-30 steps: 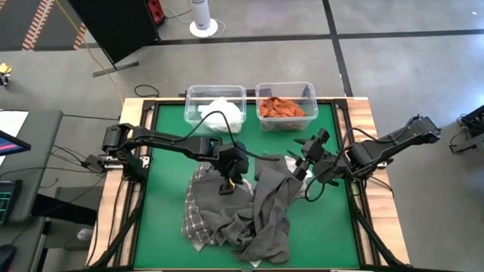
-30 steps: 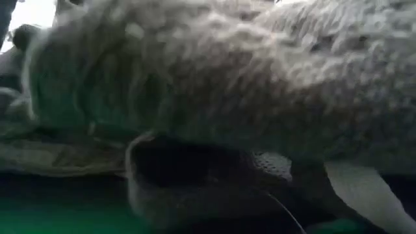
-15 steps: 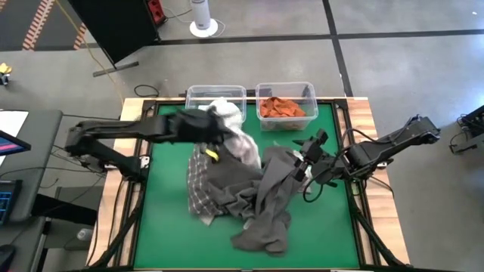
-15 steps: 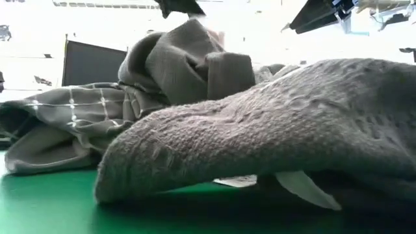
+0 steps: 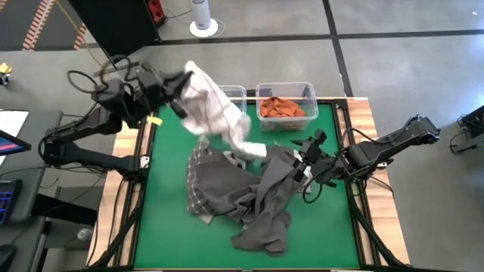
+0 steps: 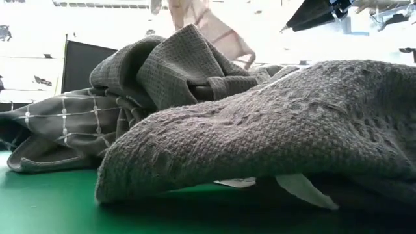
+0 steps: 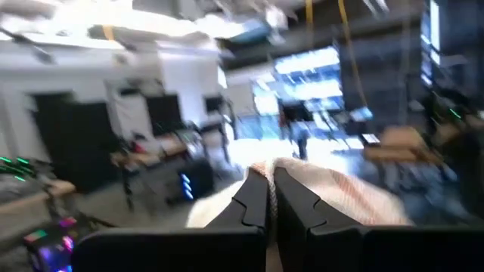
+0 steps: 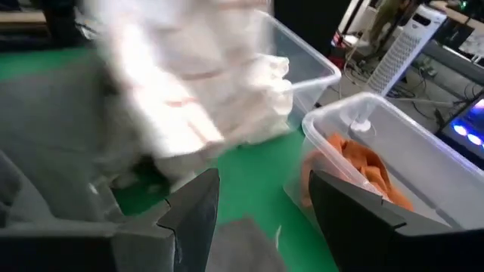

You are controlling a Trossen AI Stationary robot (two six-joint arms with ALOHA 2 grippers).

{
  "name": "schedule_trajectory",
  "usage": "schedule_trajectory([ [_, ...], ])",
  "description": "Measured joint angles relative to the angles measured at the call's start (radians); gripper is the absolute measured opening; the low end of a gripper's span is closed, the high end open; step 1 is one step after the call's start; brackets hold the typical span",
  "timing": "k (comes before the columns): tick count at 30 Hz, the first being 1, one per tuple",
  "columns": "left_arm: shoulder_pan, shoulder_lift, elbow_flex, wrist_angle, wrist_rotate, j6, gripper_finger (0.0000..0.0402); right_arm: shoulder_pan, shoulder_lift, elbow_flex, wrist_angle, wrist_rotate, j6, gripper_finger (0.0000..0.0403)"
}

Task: Sort towels by color in basket
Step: Put the white striped microfiber towel into the left transparent bin

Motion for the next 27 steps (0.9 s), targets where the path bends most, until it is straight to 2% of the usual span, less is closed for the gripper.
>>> schedule_trajectory([
  [8, 0.138, 0.073, 0.065, 0.085, 0.001, 0.051, 0.0001, 0.0, 0.0, 0.0, 0.077, 0.0, -0.082, 0.0249],
  [18, 0.211, 0.137, 0.075, 0.574, -0.012, 0.239, 0.0, 0.0, 0.0, 0.0, 0.074, 0.0, -0.079, 0.0249],
  [24, 0.297, 0.182, 0.074, 0.696, 0.055, 0.158, 0.0, 0.002, 0.0, 0.0, 0.075, -0.001, -0.063, 0.0249],
  [27, 0.341, 0.222, 0.074, 0.82, 0.087, 0.136, 0.0, 0.002, 0.0, 0.0, 0.077, -0.002, -0.063, 0.0249],
])
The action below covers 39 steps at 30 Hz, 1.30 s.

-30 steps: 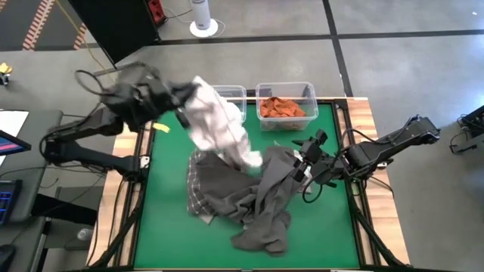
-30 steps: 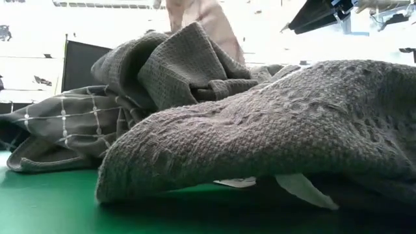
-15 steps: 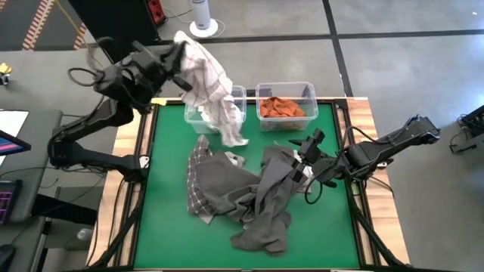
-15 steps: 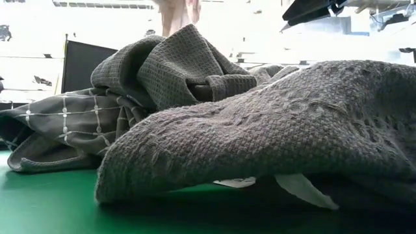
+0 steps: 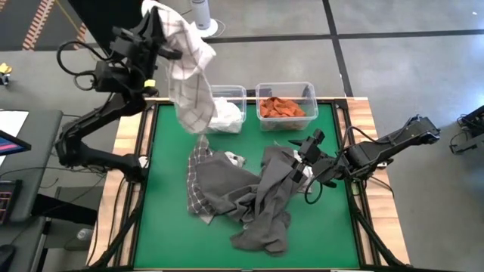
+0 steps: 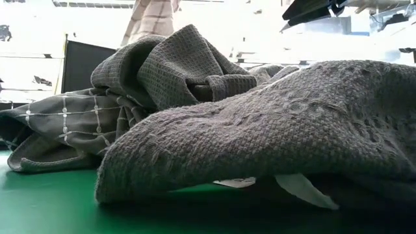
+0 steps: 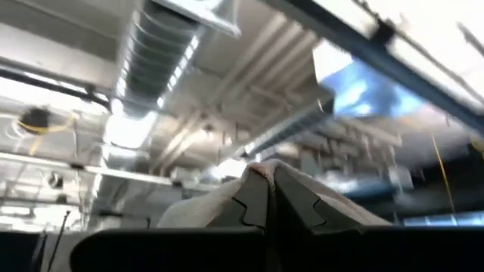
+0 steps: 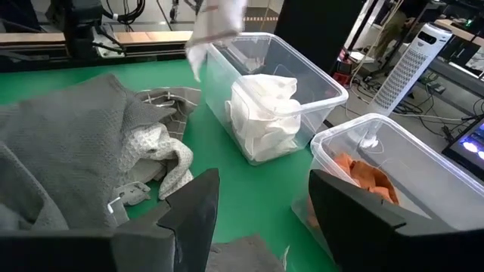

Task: Sort towels by color in basket
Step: Put the white striped microfiber towel into the left transparent bin

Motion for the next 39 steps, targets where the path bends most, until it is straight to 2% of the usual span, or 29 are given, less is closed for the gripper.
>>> schedule_trajectory([
  [5, 0.066, 0.085, 0.063, 0.105, 0.094, -0.109, 0.0, 0.0, 0.0, 0.0, 0.0, 0.0, 0.0, 0.0249],
  [10, 0.101, 0.202, 0.207, 0.105, 0.161, -0.219, 0.0, -0.007, 0.0, 0.0, -0.001, -0.001, -0.001, 0.0249],
  [16, 0.102, 0.319, 0.379, 0.107, 0.195, -0.27, 0.0, -0.005, 0.0, -0.003, 0.001, -0.002, 0.0, 0.0249],
  [21, 0.103, 0.371, 0.449, 0.086, 0.202, -0.3, 0.0, -0.002, 0.001, -0.042, 0.026, -0.003, -0.008, 0.0249],
  [25, 0.097, 0.372, 0.448, -0.033, 0.199, -0.242, 0.0, -0.008, 0.0, -0.048, 0.029, -0.003, -0.002, 0.0249],
  [32, 0.077, 0.333, 0.444, -0.332, 0.105, -0.157, 0.0, 0.027, -0.003, -0.049, 0.029, -0.001, 0.0, 0.0249],
  [39, 0.043, 0.271, 0.444, -0.71, 0.026, -0.086, 0.0, 0.03, -0.003, -0.048, 0.038, 0.001, 0.0, 0.0249],
])
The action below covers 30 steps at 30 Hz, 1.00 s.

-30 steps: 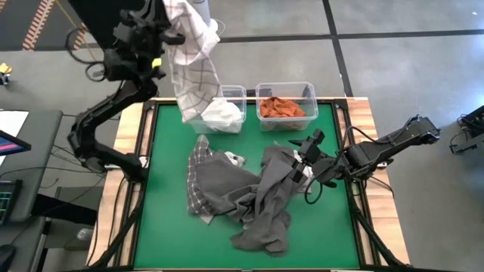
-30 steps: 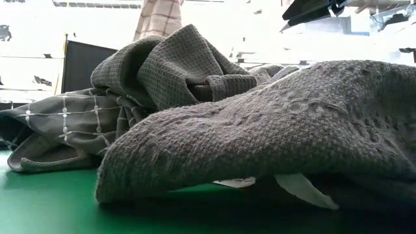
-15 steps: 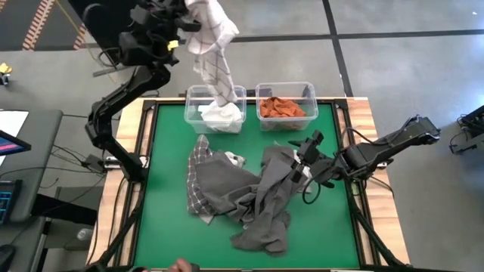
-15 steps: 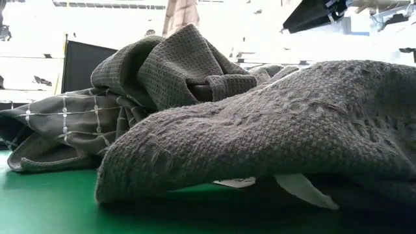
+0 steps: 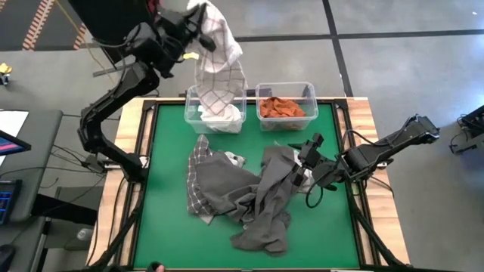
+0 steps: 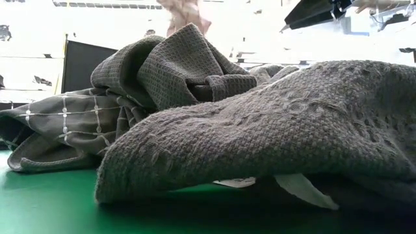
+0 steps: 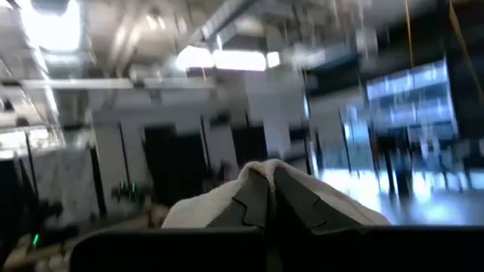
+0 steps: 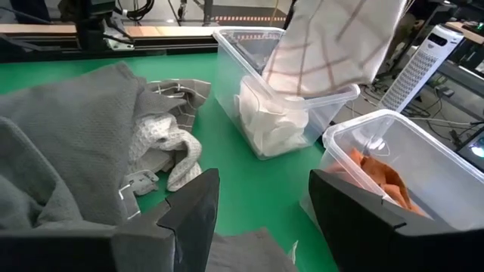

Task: Sort towels by color in basket
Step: Put the white striped microfiber towel into the left transparent bin

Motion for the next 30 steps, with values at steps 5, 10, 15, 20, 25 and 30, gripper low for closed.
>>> schedule_trajectory([
  [5, -0.015, -0.042, 0.0, -0.255, -0.007, -0.007, 0.0, 0.0, 0.0, 0.0, 0.008, 0.0, 0.0, 0.0249],
  [10, -0.015, -0.05, 0.0, -0.476, -0.01, -0.058, 0.0, -0.005, 0.0, 0.0, 0.012, 0.0, -0.001, 0.0249],
  [15, -0.008, -0.05, 0.0, -0.673, -0.002, -0.11, 0.0, -0.024, 0.0, 0.0, 0.012, 0.001, -0.004, 0.0249],
  [20, -0.003, -0.045, -0.023, -0.803, 0.003, -0.117, 0.0, -0.036, 0.0, 0.0, 0.012, 0.001, -0.012, 0.0249],
  [25, -0.004, -0.043, -0.1, -0.866, 0.049, -0.136, 0.0, -0.039, 0.0, 0.0, 0.016, 0.0, -0.02, 0.0249],
  [30, 0.007, -0.043, -0.201, -0.886, 0.051, -0.147, 0.0, -0.039, 0.0, 0.0, 0.022, 0.0, -0.02, 0.0249],
])
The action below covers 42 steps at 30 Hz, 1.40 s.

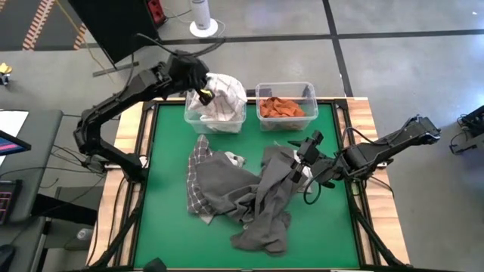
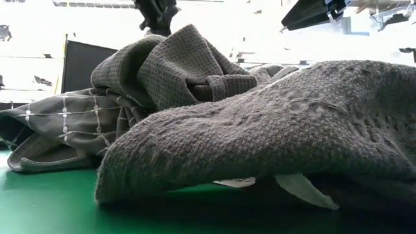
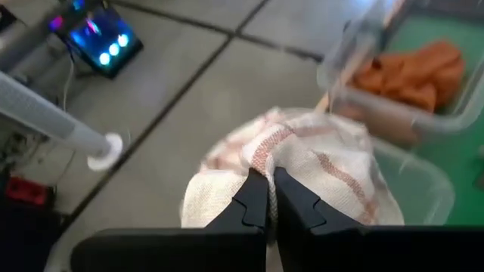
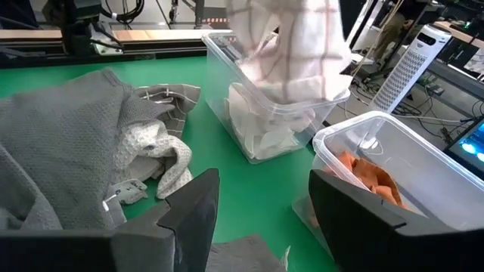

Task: Sort towels by color in basket
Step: Put the white striped microfiber towel into the left transparent bin

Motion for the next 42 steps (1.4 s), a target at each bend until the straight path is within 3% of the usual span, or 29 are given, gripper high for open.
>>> schedule_trajectory([
  [6, 0.018, 0.0, -0.106, -0.009, 0.106, 0.032, 0.0, 0.0, 0.0, 0.0, 0.017, 0.0, -0.018, 0.0249],
  [14, 0.029, 0.045, -0.237, 0.032, 0.113, -0.058, 0.0, 0.0, 0.0, 0.0, 0.051, -0.001, -0.044, 0.0249],
  [27, 0.06, 0.222, -0.242, 0.09, 0.135, -0.482, 0.0004, -0.006, 0.0, 0.0, 0.09, -0.01, -0.082, 0.0249],
  [42, 0.072, 0.39, -0.238, 0.234, 0.14, -0.684, 0.0006, -0.006, 0.0, 0.0, 0.105, -0.027, -0.096, 0.0249],
])
